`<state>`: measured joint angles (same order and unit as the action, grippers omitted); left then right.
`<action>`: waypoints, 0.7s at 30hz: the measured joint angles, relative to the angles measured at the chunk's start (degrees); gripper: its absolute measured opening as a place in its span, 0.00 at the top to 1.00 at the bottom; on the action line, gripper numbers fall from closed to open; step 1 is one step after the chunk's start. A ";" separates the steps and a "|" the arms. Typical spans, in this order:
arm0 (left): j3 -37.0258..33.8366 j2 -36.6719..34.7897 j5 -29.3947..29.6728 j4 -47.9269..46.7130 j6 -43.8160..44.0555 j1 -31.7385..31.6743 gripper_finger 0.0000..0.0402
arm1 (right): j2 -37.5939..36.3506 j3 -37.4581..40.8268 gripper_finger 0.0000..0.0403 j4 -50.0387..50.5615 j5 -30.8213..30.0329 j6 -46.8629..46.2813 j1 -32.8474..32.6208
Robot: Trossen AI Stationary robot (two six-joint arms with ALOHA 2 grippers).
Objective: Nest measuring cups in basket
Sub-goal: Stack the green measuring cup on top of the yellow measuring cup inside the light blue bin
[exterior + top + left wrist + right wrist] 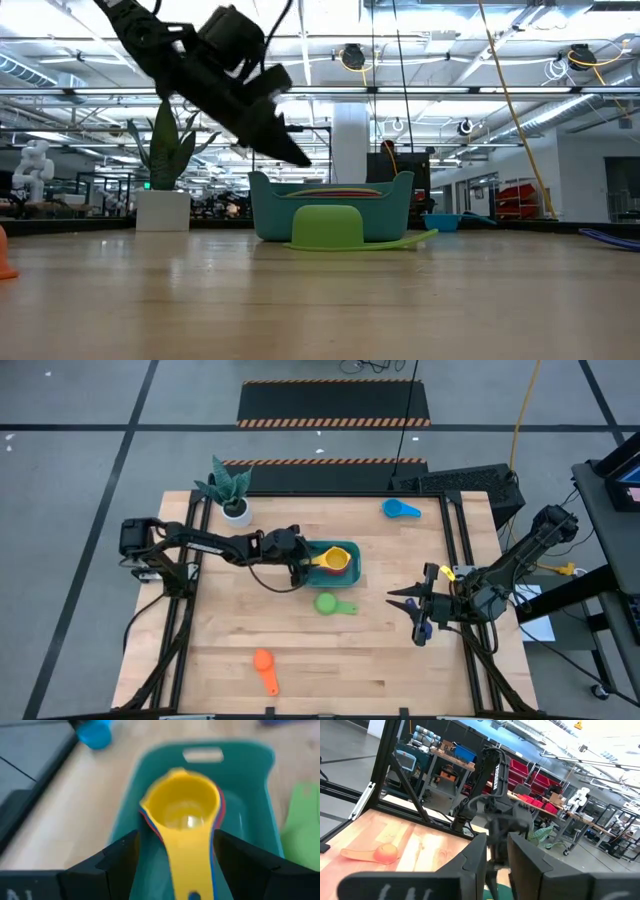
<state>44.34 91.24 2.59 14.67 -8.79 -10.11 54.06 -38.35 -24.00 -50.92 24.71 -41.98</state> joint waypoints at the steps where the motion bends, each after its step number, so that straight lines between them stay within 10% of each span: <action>1: 0.00 -1.09 0.68 -0.05 0.41 0.02 0.36 | 0.00 0.00 0.82 0.09 0.00 0.00 0.00; 21: 0.00 -19.27 1.99 -5.28 0.41 10.34 0.54 | 0.00 0.00 0.82 0.34 0.00 -0.83 0.00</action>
<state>44.34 71.97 4.58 9.40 -8.38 0.23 54.06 -38.35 -23.66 -50.92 23.88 -41.98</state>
